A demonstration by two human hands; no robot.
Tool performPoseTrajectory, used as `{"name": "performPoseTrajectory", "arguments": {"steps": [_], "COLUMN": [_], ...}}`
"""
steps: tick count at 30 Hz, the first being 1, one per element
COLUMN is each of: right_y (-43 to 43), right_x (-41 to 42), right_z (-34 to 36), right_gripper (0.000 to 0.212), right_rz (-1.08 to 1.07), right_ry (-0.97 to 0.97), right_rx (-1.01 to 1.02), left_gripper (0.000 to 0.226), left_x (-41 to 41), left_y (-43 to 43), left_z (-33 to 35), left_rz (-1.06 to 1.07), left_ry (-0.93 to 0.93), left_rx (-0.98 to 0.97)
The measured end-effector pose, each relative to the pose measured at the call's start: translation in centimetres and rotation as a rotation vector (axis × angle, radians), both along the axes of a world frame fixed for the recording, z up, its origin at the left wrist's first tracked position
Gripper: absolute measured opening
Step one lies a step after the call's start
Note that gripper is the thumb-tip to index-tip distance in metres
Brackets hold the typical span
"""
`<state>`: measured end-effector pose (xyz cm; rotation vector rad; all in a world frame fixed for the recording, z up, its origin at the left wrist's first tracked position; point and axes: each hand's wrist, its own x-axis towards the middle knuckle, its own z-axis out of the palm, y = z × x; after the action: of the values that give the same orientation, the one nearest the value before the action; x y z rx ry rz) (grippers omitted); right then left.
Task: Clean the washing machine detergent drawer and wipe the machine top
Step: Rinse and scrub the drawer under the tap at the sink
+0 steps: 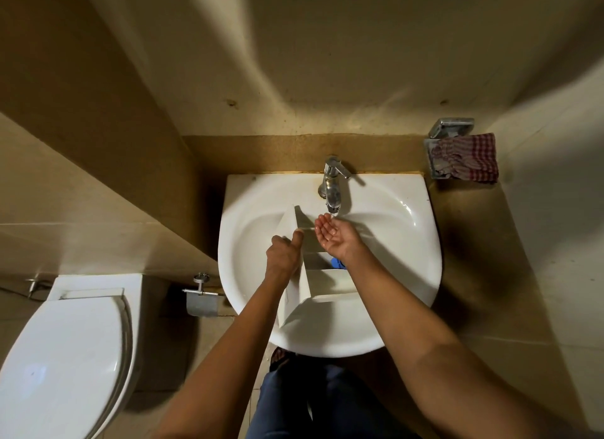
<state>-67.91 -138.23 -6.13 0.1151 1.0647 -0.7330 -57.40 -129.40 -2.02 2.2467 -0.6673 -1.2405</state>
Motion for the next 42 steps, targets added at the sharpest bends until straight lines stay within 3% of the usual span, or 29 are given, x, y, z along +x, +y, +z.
{"name": "performPoseTrajectory", "arguments": {"steps": [5,13,15,18,20,22,25,27,32,35,38,40,42], "right_y": [-0.9,-0.7,0.9,4.8,6.9,7.6,7.6,7.6,6.7,5.1,2.8,1.8,0.8], "right_x": [-0.1,-0.7,-0.3,0.1,-0.7,-2.4,-3.7,-2.3,-1.0,-3.4,-4.3,-3.8,-2.9], "right_z": [0.9,0.7,0.8,0.3,0.2,-0.3,-0.6,-0.2,1.0,1.7,1.5,1.2,1.5], "right_gripper": [0.021,0.023,0.022,0.019,0.016,0.015,0.035,0.038,0.029,0.035,0.035,0.036,0.025], "right_rz": [-0.067,0.093,0.390,0.885,1.015,1.204,1.422,1.475,1.614,1.734,1.549,1.161,0.741], "right_ry": [-0.097,-0.096,0.104,0.760,0.915,1.052,1.408,1.450,1.226,1.282,1.310,1.163,0.894], "right_rx": [0.030,0.006,-0.137,-0.721,-1.028,-1.192,-1.255,-1.216,-1.077,-1.189,-1.165,-1.040,-0.787], "left_gripper": [0.058,0.060,0.059,0.058,0.058,0.058,0.058,0.057,0.055,0.053,0.053,0.053,0.056], "left_x": [-0.2,-0.9,-1.1,-1.0,-1.0,-1.0,-1.1,-1.2,-1.3,-1.3,-1.4,-1.3,-1.2], "left_y": [-0.1,-0.6,-0.6,-0.5,-0.5,-0.5,-0.4,-0.3,-0.2,-0.1,0.0,0.0,-0.2], "left_z": [-0.3,-1.0,-1.1,-1.3,-1.5,-1.5,-1.7,-1.7,-1.8,-1.9,-1.9,-1.9,-1.9], "left_rz": [0.007,0.044,0.051,0.038,0.028,0.027,0.019,0.026,0.061,0.059,0.068,0.063,0.067], "left_ry": [0.032,0.074,0.064,0.053,0.048,0.038,0.035,0.041,0.048,0.034,0.038,0.043,0.059], "left_rx": [0.019,0.031,0.028,0.010,0.000,-0.007,-0.027,-0.044,-0.081,-0.091,-0.091,-0.082,-0.058]}}
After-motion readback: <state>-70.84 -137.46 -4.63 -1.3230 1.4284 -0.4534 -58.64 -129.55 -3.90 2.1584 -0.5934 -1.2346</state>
